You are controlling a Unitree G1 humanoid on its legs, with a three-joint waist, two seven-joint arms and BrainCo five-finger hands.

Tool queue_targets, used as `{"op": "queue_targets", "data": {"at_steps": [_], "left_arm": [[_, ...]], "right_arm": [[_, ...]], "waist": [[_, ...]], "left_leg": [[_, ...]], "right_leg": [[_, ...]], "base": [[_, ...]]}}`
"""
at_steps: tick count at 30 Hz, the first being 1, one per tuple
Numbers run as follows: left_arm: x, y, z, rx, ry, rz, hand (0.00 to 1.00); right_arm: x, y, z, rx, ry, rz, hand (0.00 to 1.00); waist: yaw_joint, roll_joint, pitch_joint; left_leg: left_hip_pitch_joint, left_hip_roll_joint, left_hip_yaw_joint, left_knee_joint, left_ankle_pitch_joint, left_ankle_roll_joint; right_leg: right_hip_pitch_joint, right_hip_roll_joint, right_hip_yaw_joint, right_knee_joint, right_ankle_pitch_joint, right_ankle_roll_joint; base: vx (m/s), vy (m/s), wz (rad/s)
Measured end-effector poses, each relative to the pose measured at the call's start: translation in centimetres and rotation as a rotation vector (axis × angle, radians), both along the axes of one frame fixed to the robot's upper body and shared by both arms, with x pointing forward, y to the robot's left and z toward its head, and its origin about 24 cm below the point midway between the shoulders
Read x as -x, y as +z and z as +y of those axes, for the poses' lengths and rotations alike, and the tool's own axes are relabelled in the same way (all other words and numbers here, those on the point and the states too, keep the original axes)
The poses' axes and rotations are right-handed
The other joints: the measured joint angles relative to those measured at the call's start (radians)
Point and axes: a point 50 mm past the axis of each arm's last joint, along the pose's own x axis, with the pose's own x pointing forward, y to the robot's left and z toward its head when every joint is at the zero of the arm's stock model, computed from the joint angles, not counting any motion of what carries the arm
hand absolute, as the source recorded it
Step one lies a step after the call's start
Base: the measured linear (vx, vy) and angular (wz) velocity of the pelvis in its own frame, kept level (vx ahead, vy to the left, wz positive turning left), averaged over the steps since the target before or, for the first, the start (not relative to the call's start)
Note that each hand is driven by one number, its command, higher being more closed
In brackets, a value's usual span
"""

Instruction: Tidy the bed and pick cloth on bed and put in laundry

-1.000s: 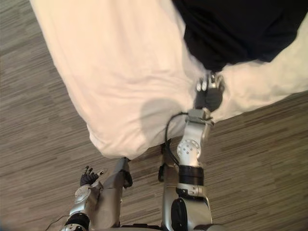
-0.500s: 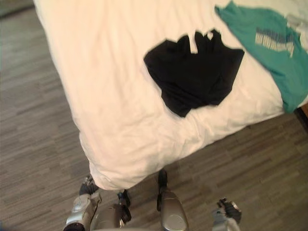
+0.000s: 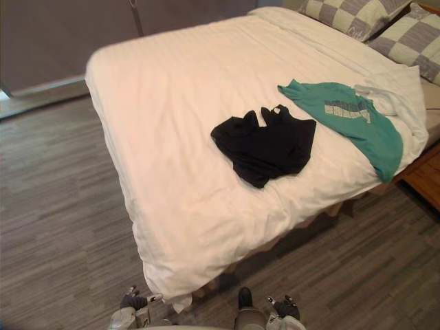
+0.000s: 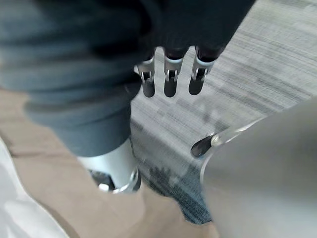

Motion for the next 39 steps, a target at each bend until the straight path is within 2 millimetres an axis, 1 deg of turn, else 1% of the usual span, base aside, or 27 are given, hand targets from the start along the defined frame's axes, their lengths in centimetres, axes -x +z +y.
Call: {"op": "queue_targets", "data": {"at_steps": [4, 6, 7, 8, 9, 10, 11, 12, 13, 14, 15, 16, 17, 18, 19, 20, 21, 22, 23, 24, 26, 28, 30, 32, 34, 36, 39], "left_arm": [[-0.2, 0.0, -0.9, -0.018, -0.092, 0.008, 0.0], [-0.6, 0.1, -1.5, -0.024, -0.134, 0.002, 0.0], [-0.8, 0.1, -1.7, -0.022, -0.14, -0.001, 0.0], [-0.7, 0.1, -1.6, -0.025, -0.145, 0.008, 0.0], [-0.6, 0.0, -1.5, -0.028, -0.147, 0.012, 0.0], [-0.7, 0.1, -1.2, -0.038, -0.152, 0.01, 0.0], [-1.2, 0.3, -0.5, -0.058, -0.153, 0.006, 0.0], [-1.0, 0.1, -0.8, -0.05, -0.162, 0.024, 0.0], [-0.6, -0.1, -1.2, -0.036, -0.159, 0.044, 0.0], [-0.9, 0.0, -1.4, -0.032, -0.162, 0.03, 0.0], [-1.2, 0.1, -1.0, -0.052, -0.171, 0.031, 0.0], [-0.9, 0.0, -0.7, -0.065, -0.179, 0.044, 0.0], [-0.4, -0.1, -0.1, -0.083, -0.176, 0.057, 0.0], [-0.3, 0.0, 1.2, -0.118, -0.169, 0.063, 0.0], [-0.2, 0.1, 2.2, -0.143, -0.163, 0.067, 0.0], [-0.1, 0.1, 2.7, -0.162, -0.155, 0.076, 0.0], [0.0, 0.2, 2.9, -0.169, -0.154, 0.075, 0.0], [0.2, 0.1, 2.6, -0.162, -0.155, 0.076, 0.0], [0.2, 0.0, 2.1, -0.151, -0.154, 0.072, 0.0], [-0.2, 0.1, 1.6, -0.139, -0.148, 0.055, 0.0], [-0.9, 0.7, 3.1, -0.182, -0.138, 0.025, 0.0], [-0.7, 0.8, 3.8, -0.2, -0.137, 0.029, 0.0], [-0.7, 0.7, 3.1, -0.188, -0.178, 0.03, 0.0], [-1.0, 0.7, 1.8, -0.13, -0.138, -0.009, 0.0], [-1.0, 0.5, 0.7, -0.083, -0.108, -0.022, 0.0], [-0.8, 0.4, 0.6, -0.078, -0.111, -0.015, 0.0], [-0.7, 0.4, 0.7, -0.071, -0.121, -0.012, 0.0]], "right_arm": [[0.2, -0.1, 0.3, -0.002, 0.012, 0.007, 0.0], [-0.2, 0.1, 0.2, 0.005, 0.026, -0.004, 0.0], [-0.9, 0.4, -0.4, 0.021, 0.013, -0.029, 0.0], [-1.2, 0.5, -0.5, 0.029, 0.009, -0.041, 0.0], [-1.1, 0.5, -0.5, 0.029, 0.007, -0.037, 0.0], [-0.6, 0.3, -0.4, 0.025, 0.002, -0.017, 0.0], [-0.3, 0.1, 0.2, 0.009, 0.0, -0.008, 0.0], [-0.2, 0.1, -0.3, 0.026, 0.009, -0.005, 0.0], [-0.3, 0.2, -0.8, 0.038, 0.007, -0.001, 0.0], [-1.5, 0.6, -2.0, 0.055, -0.036, -0.032, 0.0], [-1.0, 0.4, -2.2, 0.054, -0.037, -0.006, 0.0], [-0.3, 0.1, -2.1, 0.047, -0.033, 0.029, 0.0], [0.7, -0.3, -2.1, 0.041, -0.036, 0.066, 0.0], [0.9, -0.4, -1.8, 0.032, -0.031, 0.075, 0.0], [0.8, -0.4, -1.4, 0.023, -0.025, 0.075, 0.0], [0.5, -0.4, -1.3, 0.025, -0.017, 0.066, 0.0], [0.7, -0.4, -1.4, 0.029, -0.018, 0.075, 0.0], [0.6, -0.3, -2.1, 0.046, -0.017, 0.078, 0.0], [0.4, -0.1, -2.7, 0.063, -0.016, 0.073, 0.0], [0.2, 0.0, -3.1, 0.072, -0.014, 0.073, 0.0], [-1.1, -0.1, -0.9, 0.02, 0.015, 0.038, 0.0], [-1.5, -0.2, 0.4, -0.006, 0.031, 0.023, 0.0], [-1.7, 0.0, 0.0, 0.008, 0.043, 0.014, 0.0], [-1.7, 0.2, -1.6, 0.056, 0.062, 0.026, 0.0], [-1.4, 0.5, -3.6, 0.112, 0.069, 0.042, 0.0], [-0.4, 0.4, -4.2, 0.132, 0.047, 0.065, 0.0], [2.1, -0.2, -3.8, 0.108, 0.006, 0.125, 0.0]], "waist": [[-0.011, -0.011, -0.003], [-0.011, 0.009, 0.003], [-0.007, 0.018, 0.019], [-0.022, 0.028, 0.035], [-0.027, 0.023, 0.033], [-0.026, -0.004, 0.026], [-0.018, -0.05, 0.029], [-0.019, -0.032, 0.027], [-0.003, 0.018, 0.012], [0.0, 0.044, 0.053], [-0.025, 0.033, 0.051], [-0.027, 0.022, 0.046], [-0.022, 0.014, 0.034], [-0.01, -0.011, 0.015], [0.002, -0.022, 0.011], [0.011, 0.011, 0.012], [0.02, 0.007, 0.01], [0.022, -0.005, 0.007], [0.022, 0.007, 0.002], [0.027, 0.048, -0.001], [0.03, 0.002, 0.028], [0.035, -0.009, 0.043], [0.039, 0.015, 0.077], [0.036, 0.054, 0.107], [0.04, 0.088, 0.11], [0.035, 0.083, 0.11], [0.021, 0.075, 0.095]], "left_leg": [[0.048, -0.038, 0.048, -0.036, 0.021, 0.017], [0.038, -0.027, 0.092, -0.047, 0.039, 0.046], [0.034, -0.012, 0.124, -0.043, 0.042, 0.048], [0.036, -0.001, 0.14, -0.035, 0.047, 0.044], [0.038, 0.001, 0.147, -0.034, 0.051, 0.042], [0.047, -0.003, 0.175, -0.014, 0.052, 0.04], [0.047, -0.03, 0.205, 0.022, 0.042, 0.032], [0.029, -0.082, 0.182, -0.002, 0.005, 0.054], [0.013, -0.092, 0.159, -0.035, 0.014, 0.096], [0.017, -0.09, 0.196, -0.076, 0.079, 0.138], [0.024, -0.097, 0.225, -0.082, 0.091, 0.144], [0.025, -0.099, 0.244, -0.082, 0.097, 0.143], [0.007, -0.084, 0.294, -0.072, 0.101, 0.138], [-0.024, -0.068, 0.332, -0.04, 0.105, 0.13], [-0.046, -0.06, 0.349, -0.015, 0.104, 0.127], [-0.102, 0.015, 0.342, 0.077, 0.11, 0.123], [-0.127, 0.0, 0.325, 0.082, 0.086, 0.084], [-0.126, -0.11, 0.261, -0.059, 0.099, 0.09], [-0.121, -0.141, 0.246, -0.137, 0.178, 0.124], [-0.126, -0.103, 0.303, -0.139, 0.262, 0.191], [-0.136, -0.08, 0.312, -0.102, 0.253, 0.181], [-0.147, -0.032, 0.317, -0.034, 0.228, 0.146], [-0.151, 0.011, 0.281, 0.044, 0.202, 0.112], [-0.191, 0.022, 0.008, 0.106, 0.201, 0.066], [-0.204, 0.008, -0.165, 0.155, 0.156, 0.016], [-0.18, -0.029, -0.214, 0.311, 0.063, 0.001], [-0.134, -0.03, -0.203, 0.189, 0.037, -0.003]], "right_leg": [[-0.003, -0.031, -0.005, 0.035, 0.016, 0.008], [-0.02, -0.024, -0.018, 0.0, 0.092, 0.013], [-0.052, -0.025, -0.075, 0.133, 0.007, -0.029], [-0.081, -0.048, -0.142, 0.353, -0.126, -0.084], [-0.078, -0.066, -0.169, 0.429, -0.172, -0.085], [-0.066, -0.118, -0.203, 0.543, -0.235, -0.08], [-0.069, -0.127, -0.222, 0.54, -0.248, -0.074], [-0.035, -0.083, -0.186, 0.375, -0.231, -0.058], [0.009, -0.035, -0.155, 0.283, -0.242, -0.058], [-0.036, -0.088, -0.212, 0.619, -0.31, -0.102], [-0.011, -0.157, -0.224, 0.784, -0.332, -0.095], [0.018, -0.187, -0.215, 0.821, -0.33, -0.086], [0.079, -0.236, -0.213, 0.813, -0.302, -0.067], [0.135, -0.272, -0.211, 0.707, -0.184, -0.062], [0.152, -0.274, -0.196, 0.619, -0.136, -0.022], [0.197, -0.183, -0.193, 0.443, -0.151, 0.002], [0.225, -0.178, -0.181, 0.377, -0.15, 0.002], [0.268, -0.197, -0.158, 0.246, -0.15, 0.003], [0.277, -0.191, -0.16, 0.198, -0.148, 0.008], [0.281, -0.142, -0.177, 0.153, -0.169, 0.051], [0.326, -0.128, -0.199, 0.054, -0.192, 0.075], [0.378, -0.089, -0.2, -0.034, -0.186, 0.066], [0.406, -0.056, -0.195, -0.065, -0.187, 0.063], [0.388, -0.034, -0.159, -0.057, -0.211, 0.023], [0.327, -0.035, -0.121, -0.025, -0.221, 0.004], [0.279, -0.05, -0.053, 0.002, -0.216, 0.012], [0.271, -0.044, -0.045, -0.031, -0.193, 0.03]], "base": [[-0.1, 0.059, -0.31], [-0.08, -0.03, -0.49], [0.29, -0.172, -0.56], [0.44, -0.202, -0.44], [0.56, -0.237, -0.43], [0.41, -0.247, -0.58], [0.21, -0.163, -1.05], [0.16, -0.095, -1.21], [0.5, 0.035, -1.62], [0.69, -0.037, -1.25], [0.61, -0.027, -1.05], [0.34, -0.068, -0.85], [0.33, -0.059, -1.3], [0.26, -0.086, -1.46], [0.06, -0.182, -1.64], [-0.05, -0.144, -1.24], [-0.11, -0.063, -1.18], [-0.11, 0.089, -0.66], [-0.11, 0.109, -0.96], [-0.07, 0.005, -0.68], [-0.11, -0.176, -0.46], [-0.16, -0.242, -0.37], [-0.16, -0.251, -0.46], [-0.21, -0.427, -0.62], [-0.14, -0.21, -1.02], [0.05, 0.025, -0.98], [-0.02, 0.085, -0.08]]}}
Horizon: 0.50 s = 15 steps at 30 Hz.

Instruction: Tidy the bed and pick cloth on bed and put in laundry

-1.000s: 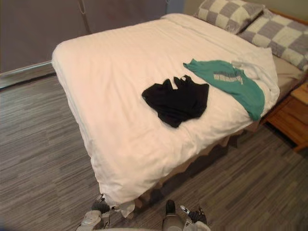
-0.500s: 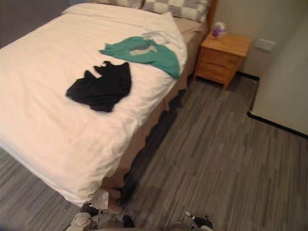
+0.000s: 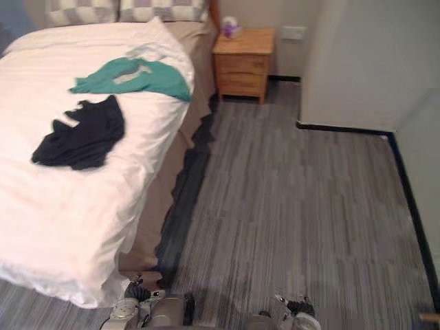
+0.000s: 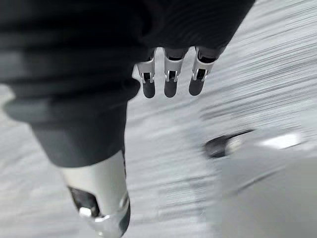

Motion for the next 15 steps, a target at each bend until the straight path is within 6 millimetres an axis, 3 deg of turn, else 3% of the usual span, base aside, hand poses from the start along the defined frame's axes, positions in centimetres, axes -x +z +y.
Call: {"op": "queue_targets", "data": {"at_steps": [1, 2, 4, 8, 9, 15], "left_arm": [[0.2, 0.0, 0.4, -0.002, -0.005, 0.006, 0.0], [0.3, 0.0, 1.0, -0.016, -0.006, 0.013, 0.0], [0.7, 0.0, 1.7, -0.029, -0.006, 0.026, 0.0], [1.8, -0.5, 1.6, -0.034, -0.029, 0.066, 0.0], [2.3, -0.6, 1.8, -0.063, -0.086, 0.095, 0.0], [2.3, -0.7, 1.8, -0.062, -0.086, 0.095, 0.0]], "right_arm": [[0.7, -0.3, 0.6, -0.025, -0.023, 0.016, 0.0], [1.1, -0.5, 1.3, -0.051, -0.046, 0.023, 0.0], [1.8, -0.7, 1.7, -0.075, -0.097, 0.033, 0.0], [1.8, -0.6, 0.9, -0.065, -0.11, 0.021, 0.0], [0.8, -0.6, 1.9, -0.079, -0.026, -0.002, 0.0], [0.9, -0.6, 1.9, -0.081, -0.026, 0.003, 0.0]], "waist": [[-0.006, -0.018, -0.01], [-0.009, -0.046, -0.016], [-0.01, -0.063, -0.027], [-0.013, -0.033, -0.064], [-0.014, -0.069, -0.098], [-0.017, -0.07, -0.099]], "left_leg": [[0.034, -0.002, 0.003, -0.129, 0.01, 0.023], [0.047, -0.022, 0.004, -0.202, 0.062, 0.027], [0.083, -0.039, -0.001, -0.288, 0.113, 0.03], [0.146, -0.035, -0.003, -0.419, 0.182, 0.025], [0.198, -0.012, -0.007, -0.469, 0.199, 0.009], [0.199, -0.012, -0.005, -0.469, 0.199, 0.009]], "right_leg": [[-0.011, -0.004, -0.002, -0.025, 0.023, 0.006], [-0.013, -0.013, -0.006, -0.044, 0.047, 0.0], [-0.008, -0.025, -0.017, -0.053, 0.059, 0.002], [-0.01, -0.02, -0.02, -0.055, 0.057, 0.001], [0.03, 0.002, -0.037, -0.074, 0.053, -0.003], [0.03, 0.002, -0.036, -0.074, 0.053, -0.003]], "base": [[-0.04, 0.058, 0.14], [-0.03, 0.043, 0.16], [-0.04, -0.013, 0.14], [-0.03, -0.062, 0.03], [-0.01, -0.034, -0.01], [0.0, 0.0, -0.01]]}}
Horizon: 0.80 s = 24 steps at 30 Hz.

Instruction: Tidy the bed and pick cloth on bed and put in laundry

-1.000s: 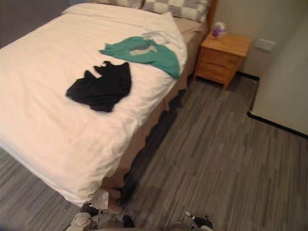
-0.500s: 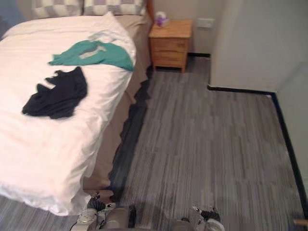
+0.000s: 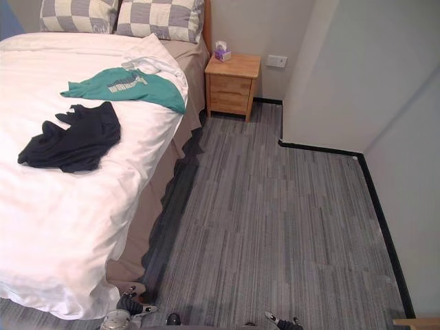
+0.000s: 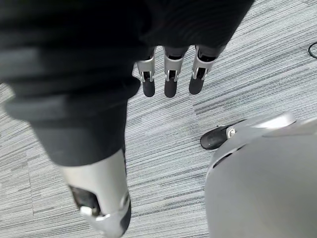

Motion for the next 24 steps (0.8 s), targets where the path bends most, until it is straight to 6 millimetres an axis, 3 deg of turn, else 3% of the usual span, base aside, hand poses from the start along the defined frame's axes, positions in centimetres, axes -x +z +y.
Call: {"op": "queue_targets", "data": {"at_steps": [5, 7, 10, 13, 14, 15, 17, 20, 21, 24], "left_arm": [[0.1, -0.1, 0.0, -0.003, -0.004, 0.01, 0.0], [0.2, -0.1, 0.1, -0.008, -0.009, 0.016, 0.0], [-0.2, 0.1, 1.0, -0.032, -0.014, 0.014, 0.0], [-0.9, 0.3, 1.2, -0.034, 0.001, 0.003, 0.0], [-0.8, 0.3, 1.7, -0.044, 0.011, 0.012, 0.0], [-0.2, 0.3, 2.3, -0.066, 0.008, 0.033, 0.0], [0.2, 0.2, 2.5, -0.072, 0.008, 0.055, 0.0], [-0.3, 0.3, 2.4, -0.066, 0.007, 0.045, 0.0], [-0.7, 0.3, 2.2, -0.072, -0.014, 0.037, 0.0], [-1.1, 0.1, 0.6, -0.019, -0.017, 0.023, 0.0]], "right_arm": [[0.2, -0.1, 0.2, -0.002, 0.02, 0.016, 0.0], [0.0, -0.1, 0.3, -0.005, 0.025, 0.014, 0.0], [-0.1, -0.3, 1.5, -0.02, 0.058, 0.033, 0.0], [0.0, -0.2, 1.1, -0.009, 0.035, 0.042, 0.0], [-0.3, -0.1, 0.8, -0.001, 0.04, 0.031, 0.0], [0.0, -0.1, 0.8, 0.002, 0.051, 0.037, 0.0], [-0.2, 0.0, 0.8, 0.003, 0.052, 0.026, 0.0], [-0.2, 0.0, 0.8, 0.003, 0.046, 0.028, 0.0], [-0.1, 0.0, 0.6, 0.004, 0.04, 0.03, 0.0], [-0.2, 0.1, -0.1, 0.019, 0.02, 0.023, 0.0]], "waist": [[-0.014, -0.009, 0.007], [-0.017, -0.019, 0.023], [-0.027, -0.069, 0.057], [-0.028, -0.055, 0.113], [-0.039, -0.031, 0.122], [-0.044, -0.028, 0.122], [-0.048, -0.029, 0.122], [-0.062, -0.028, 0.125], [-0.079, -0.018, 0.129], [-0.089, 0.036, 0.144]], "left_leg": [[0.029, 0.001, 0.02, 0.0, 0.0, 0.0], [0.037, 0.001, 0.048, 0.0, -0.005, 0.005], [0.055, -0.037, 0.116, -0.005, -0.04, 0.035], [0.081, -0.037, 0.141, -0.005, -0.042, 0.044], [0.083, -0.004, 0.144, -0.005, -0.042, 0.044], [0.083, 0.025, 0.143, -0.005, -0.042, 0.044], [0.074, 0.051, 0.141, -0.004, -0.045, 0.039], [0.055, 0.058, 0.142, 0.0, -0.061, 0.014], [0.055, 0.072, 0.143, -0.001, -0.075, -0.004], [0.082, 0.12, 0.159, 0.008, -0.102, -0.026]], "right_leg": [[0.015, 0.0, 0.016, 0.014, -0.001, -0.001], [-0.016, -0.007, 0.027, 0.093, -0.036, -0.003], [-0.078, -0.079, 0.023, 0.258, -0.119, 0.03], [-0.184, -0.123, -0.022, 0.513, -0.09, 0.031], [-0.221, -0.079, -0.034, 0.524, -0.109, -0.001], [-0.237, -0.025, -0.035, 0.482, -0.117, -0.015], [-0.262, 0.034, -0.049, 0.391, -0.108, -0.025], [-0.313, 0.053, -0.059, 0.237, -0.02, -0.061], [-0.31, 0.059, -0.075, 0.254, 0.027, -0.083], [-0.325, 0.093, -0.102, 0.339, -0.062, -0.106]], "base": [[0.0, 0.004, -0.09], [-0.04, 0.026, -0.19], [-0.07, 0.082, 0.07], [-0.12, 0.055, 0.07], [-0.21, -0.05, -0.04], [-0.2, -0.096, 0.0], [-0.16, -0.188, 0.04], [-0.08, -0.202, 0.02], [0.14, -0.277, 0.11], [0.25, -0.233, -0.01]]}}
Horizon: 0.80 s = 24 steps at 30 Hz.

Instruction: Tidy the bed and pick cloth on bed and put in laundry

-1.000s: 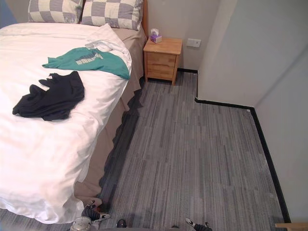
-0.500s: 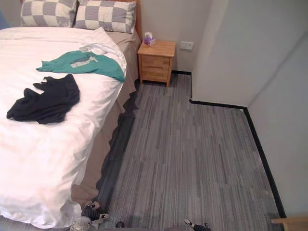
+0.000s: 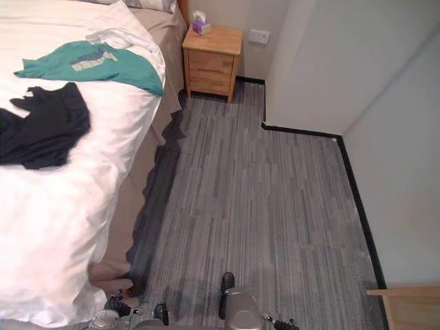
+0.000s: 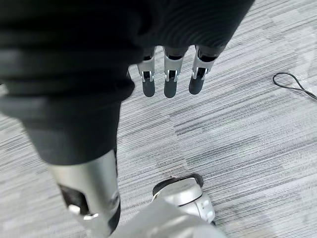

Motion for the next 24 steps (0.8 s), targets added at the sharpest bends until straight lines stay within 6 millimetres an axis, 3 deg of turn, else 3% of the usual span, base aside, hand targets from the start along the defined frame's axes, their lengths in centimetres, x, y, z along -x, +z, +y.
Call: {"op": "queue_targets", "data": {"at_steps": [1, 3, 5, 6, 7, 8, 9, 11, 14, 16, 17, 18, 19, 20, 22, 23, 24], "left_arm": [[0.0, -0.1, -0.6, 0.017, -0.011, 0.0, 0.0], [0.5, -0.2, -0.5, 0.011, -0.015, 0.003, 0.0], [0.7, 0.0, -0.1, 0.01, 0.018, -0.02, 0.0], [1.1, 0.2, 0.2, 0.006, 0.043, -0.034, 0.0], [0.9, 0.3, 0.3, 0.004, 0.049, -0.047, 0.0], [1.1, 0.3, 0.4, 0.003, 0.059, -0.048, 0.0], [0.7, 0.5, 0.4, 0.017, 0.073, -0.068, 0.0], [-0.5, 0.9, 0.2, 0.034, 0.081, -0.111, 0.0], [-3.0, 2.0, -0.5, 0.062, 0.111, -0.208, 0.0], [-3.1, 1.9, -1.0, 0.071, 0.117, -0.209, 0.0], [-3.3, 1.9, -1.5, 0.084, 0.117, -0.215, 0.0], [-2.6, 1.6, -2.0, 0.095, 0.123, -0.198, 0.0], [-2.7, 1.6, -1.9, 0.104, 0.139, -0.204, 0.0], [-3.5, 2.0, -1.9, 0.1, 0.137, -0.226, 0.0], [-4.2, 2.2, -1.9, 0.101, 0.129, -0.246, 0.0], [-3.9, 2.0, -1.6, 0.094, 0.127, -0.222, 0.0], [-2.8, 1.4, -1.5, 0.107, 0.153, -0.188, 0.0]], "right_arm": [[0.2, 0.1, -0.5, 0.01, -0.022, 0.002, 0.0], [0.3, 0.1, -0.4, 0.008, -0.031, 0.0, 0.0], [0.3, 0.2, -0.5, 0.014, -0.037, -0.012, 0.0], [0.1, 0.3, -0.8, 0.024, -0.032, -0.023, 0.0], [-0.1, 0.4, -0.9, 0.032, -0.022, -0.03, 0.0], [-0.8, 0.7, -1.3, 0.05, 0.014, -0.046, 0.0], [-1.6, 0.9, -1.5, 0.065, 0.041, -0.064, 0.0], [-3.3, 1.4, -1.4, 0.069, 0.056, -0.113, 0.0], [-5.4, 1.6, 0.1, 0.034, 0.077, -0.155, 0.0], [-5.9, 1.6, 1.1, 0.008, 0.079, -0.17, 0.0], [-5.8, 1.5, 1.4, 0.001, 0.078, -0.17, 0.0], [-5.8, 1.6, 1.4, 0.007, 0.09, -0.169, 0.0], [-5.5, 1.4, 1.5, 0.007, 0.096, -0.155, 0.0], [-5.6, 1.3, 2.2, -0.009, 0.118, -0.144, 0.0], [-6.1, 1.2, 2.6, -0.021, 0.128, -0.144, 0.0], [-6.1, 1.1, 2.6, -0.025, 0.13, -0.136, 0.0], [-6.0, 1.1, 2.6, -0.029, 0.119, -0.13, 0.0]], "waist": [[0.0, 0.025, -0.007], [-0.002, 0.024, -0.01], [-0.009, 0.028, -0.012], [-0.008, 0.039, -0.017], [-0.004, 0.047, -0.021], [0.012, 0.057, -0.023], [0.018, 0.06, -0.024], [0.039, 0.06, -0.024], [0.072, 0.044, -0.016], [0.092, 0.024, -0.009], [0.098, 0.017, -0.014], [0.107, 0.03, -0.017], [0.117, 0.025, -0.018], [0.107, -0.015, -0.033], [0.104, -0.014, -0.033], [0.107, -0.018, -0.034], [0.11, -0.017, -0.034]], "left_leg": [[0.004, 0.027, 0.014, 0.044, -0.023, -0.007], [-0.011, 0.043, 0.04, 0.145, -0.028, -0.012], [-0.089, 0.081, 0.037, 0.412, -0.042, -0.025], [-0.16, 0.117, 0.027, 0.622, -0.023, -0.008], [-0.195, 0.134, 0.011, 0.721, 0.013, -0.006], [-0.27, 0.159, -0.015, 0.906, 0.079, -0.012], [-0.328, 0.162, -0.017, 1.042, 0.042, -0.018], [-0.407, 0.12, 0.005, 1.124, -0.04, -0.006], [-0.509, 0.043, 0.083, 0.984, -0.128, 0.026], [-0.523, -0.014, 0.14, 0.769, -0.125, 0.045], [-0.539, -0.049, 0.155, 0.591, -0.063, 0.072], [-0.541, -0.073, 0.159, 0.41, 0.075, 0.122], [-0.531, -0.091, 0.149, 0.409, 0.124, 0.151], [-0.531, -0.133, 0.166, 0.406, 0.114, 0.174], [-0.559, -0.131, 0.16, 0.455, 0.095, 0.197], [-0.56, -0.13, 0.154, 0.502, 0.08, 0.217], [-0.559, -0.117, 0.161, 0.596, 0.063, 0.222]], "right_leg": [[0.002, 0.027, -0.002, 0.032, -0.049, -0.019], [0.03, 0.04, -0.006, 0.029, -0.08, -0.033], [0.112, 0.057, -0.003, -0.017, -0.103, -0.041], [0.161, 0.079, 0.009, -0.047, -0.104, -0.059], [0.185, 0.089, 0.016, -0.059, -0.108, -0.071], [0.238, 0.105, 0.049, -0.084, -0.114, -0.093], [0.281, 0.105, 0.081, -0.113, -0.116, -0.098], [0.342, 0.086, 0.131, -0.164, -0.12, -0.104], [0.426, 0.036, 0.171, -0.226, -0.121, -0.102], [0.478, -0.01, 0.164, -0.226, -0.131, -0.07], [0.508, -0.03, 0.15, -0.226, -0.147, -0.023], [0.544, -0.034, 0.142, -0.226, -0.169, 0.015], [0.563, -0.049, 0.141, -0.225, -0.183, 0.036], [0.55, -0.084, 0.117, -0.207, -0.157, 0.052], [0.535, -0.068, 0.142, -0.241, -0.088, 0.042], [0.548, -0.057, 0.159, -0.273, -0.017, 0.041], [0.582, -0.063, 0.171, -0.259, 0.091, 0.061]], "base": [[0.4, -0.246, -0.15], [0.38, -0.217, -0.1], [0.34, -0.19, -0.08], [0.2, -0.122, -0.31], [0.21, -0.138, -0.66], [0.18, -0.078, -0.77], [0.14, -0.027, -0.75], [0.09, 0.082, -0.64], [0.38, 0.116, -0.67], [0.49, 0.142, -0.5], [0.56, 0.211, -0.38], [0.59, 0.245, -0.36], [0.6, 0.21, 0.13], [0.52, 0.153, 0.31], [0.41, 0.129, 0.28], [0.35, 0.132, 0.04], [0.32, 0.136, -0.03]]}}
